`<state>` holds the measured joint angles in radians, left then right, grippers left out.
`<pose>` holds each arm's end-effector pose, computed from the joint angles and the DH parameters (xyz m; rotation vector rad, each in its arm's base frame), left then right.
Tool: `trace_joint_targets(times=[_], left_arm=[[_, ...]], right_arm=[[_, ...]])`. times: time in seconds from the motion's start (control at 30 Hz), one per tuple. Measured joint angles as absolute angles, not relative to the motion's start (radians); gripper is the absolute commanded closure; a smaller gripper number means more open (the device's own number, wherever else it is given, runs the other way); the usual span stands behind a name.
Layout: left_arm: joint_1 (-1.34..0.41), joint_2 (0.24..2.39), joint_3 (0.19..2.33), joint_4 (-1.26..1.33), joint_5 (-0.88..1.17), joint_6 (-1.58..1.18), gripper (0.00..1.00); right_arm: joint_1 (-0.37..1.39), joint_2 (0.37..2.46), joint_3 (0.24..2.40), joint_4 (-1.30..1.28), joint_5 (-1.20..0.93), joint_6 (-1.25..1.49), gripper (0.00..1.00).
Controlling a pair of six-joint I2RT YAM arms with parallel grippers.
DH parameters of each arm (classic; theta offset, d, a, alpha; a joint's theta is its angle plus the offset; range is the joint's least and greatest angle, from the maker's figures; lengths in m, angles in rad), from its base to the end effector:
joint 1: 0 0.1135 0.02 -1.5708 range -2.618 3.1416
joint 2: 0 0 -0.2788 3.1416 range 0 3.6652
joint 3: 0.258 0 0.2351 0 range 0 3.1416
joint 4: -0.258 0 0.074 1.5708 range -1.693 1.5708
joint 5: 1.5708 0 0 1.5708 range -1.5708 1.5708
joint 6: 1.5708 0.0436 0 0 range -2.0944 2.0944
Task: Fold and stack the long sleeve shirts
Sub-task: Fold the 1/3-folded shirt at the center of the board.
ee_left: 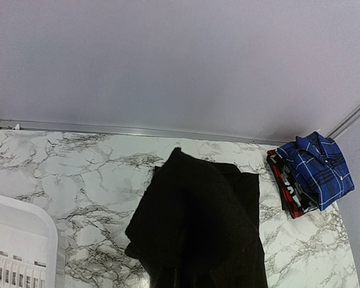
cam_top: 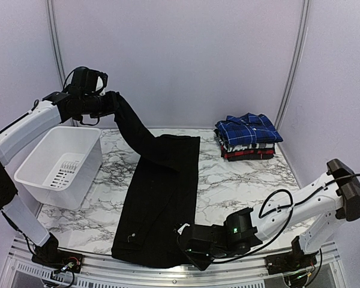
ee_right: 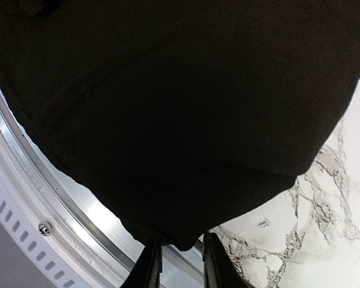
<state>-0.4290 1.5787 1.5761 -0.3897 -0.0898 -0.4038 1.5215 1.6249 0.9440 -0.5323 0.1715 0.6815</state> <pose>0.3273 -0.1454 0.4068 -0.0347 1.9894 -0.4560 0.0217 0.2897 0.1858 -1.1053 2.5822 0.3435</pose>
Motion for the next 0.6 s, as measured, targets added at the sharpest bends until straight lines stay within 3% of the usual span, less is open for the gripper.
trace_joint_targets(times=[0.17, 0.4, 0.6], left_arm=[[-0.429, 1.584, 1.582, -0.390, -0.086, -0.404, 0.97], [-0.429, 1.586, 1.587, -0.390, -0.084, -0.404, 0.97], [-0.429, 1.595, 1.588, -0.390, -0.078, -0.405, 0.97]], right_arm=[[1.522, 1.625, 0.944, -0.532, 0.179, 0.682, 0.81], [1.522, 1.639, 0.953, -0.537, 0.212, 0.682, 1.00], [1.530, 1.639, 0.972, -0.543, 0.206, 0.680, 1.00]])
